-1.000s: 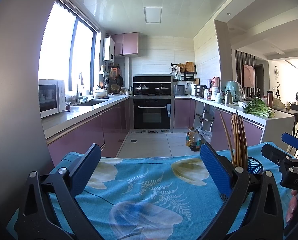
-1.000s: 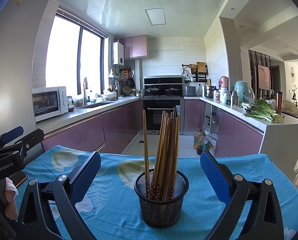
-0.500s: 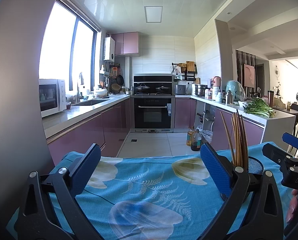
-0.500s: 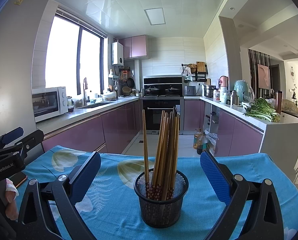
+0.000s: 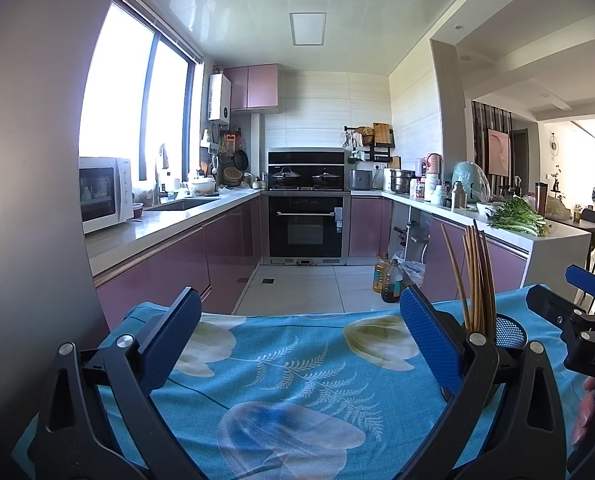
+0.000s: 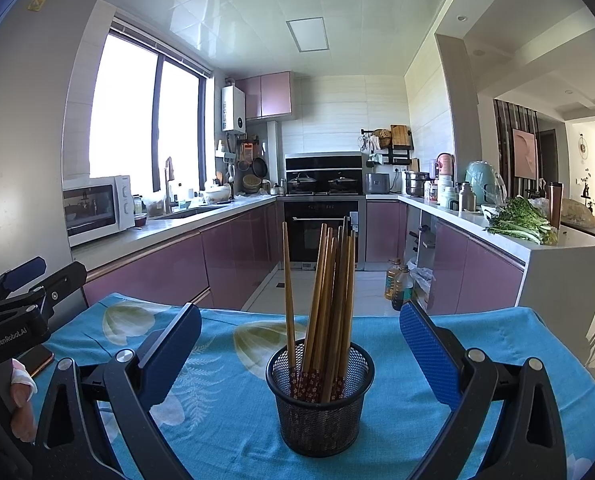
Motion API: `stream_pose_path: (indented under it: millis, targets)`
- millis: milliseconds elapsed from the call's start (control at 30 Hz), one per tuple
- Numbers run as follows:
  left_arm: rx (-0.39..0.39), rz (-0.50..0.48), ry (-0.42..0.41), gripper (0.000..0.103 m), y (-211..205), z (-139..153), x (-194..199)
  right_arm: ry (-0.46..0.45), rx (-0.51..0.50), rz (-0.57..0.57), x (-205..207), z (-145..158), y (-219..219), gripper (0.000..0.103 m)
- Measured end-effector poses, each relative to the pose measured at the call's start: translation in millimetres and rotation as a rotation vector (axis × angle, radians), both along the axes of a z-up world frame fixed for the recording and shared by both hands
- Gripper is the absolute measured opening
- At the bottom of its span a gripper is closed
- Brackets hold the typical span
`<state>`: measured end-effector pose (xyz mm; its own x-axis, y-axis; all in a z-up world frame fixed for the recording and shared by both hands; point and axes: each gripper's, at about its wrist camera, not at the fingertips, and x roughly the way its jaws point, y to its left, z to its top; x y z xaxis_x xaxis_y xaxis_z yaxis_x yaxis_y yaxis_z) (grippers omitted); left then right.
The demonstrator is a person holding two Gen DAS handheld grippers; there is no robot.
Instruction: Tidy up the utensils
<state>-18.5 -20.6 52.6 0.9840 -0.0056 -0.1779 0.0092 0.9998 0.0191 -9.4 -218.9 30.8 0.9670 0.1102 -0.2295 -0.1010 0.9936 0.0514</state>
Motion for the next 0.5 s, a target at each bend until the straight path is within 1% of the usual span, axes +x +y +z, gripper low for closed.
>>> stream_pose_path:
  millis: [500]
  targets:
    - [-0.001, 0.000, -0.001, 0.098, -0.1, 0.0, -0.3, -0.004, 0.001, 0.001, -1.3, 1.5, 1.4, 0.096]
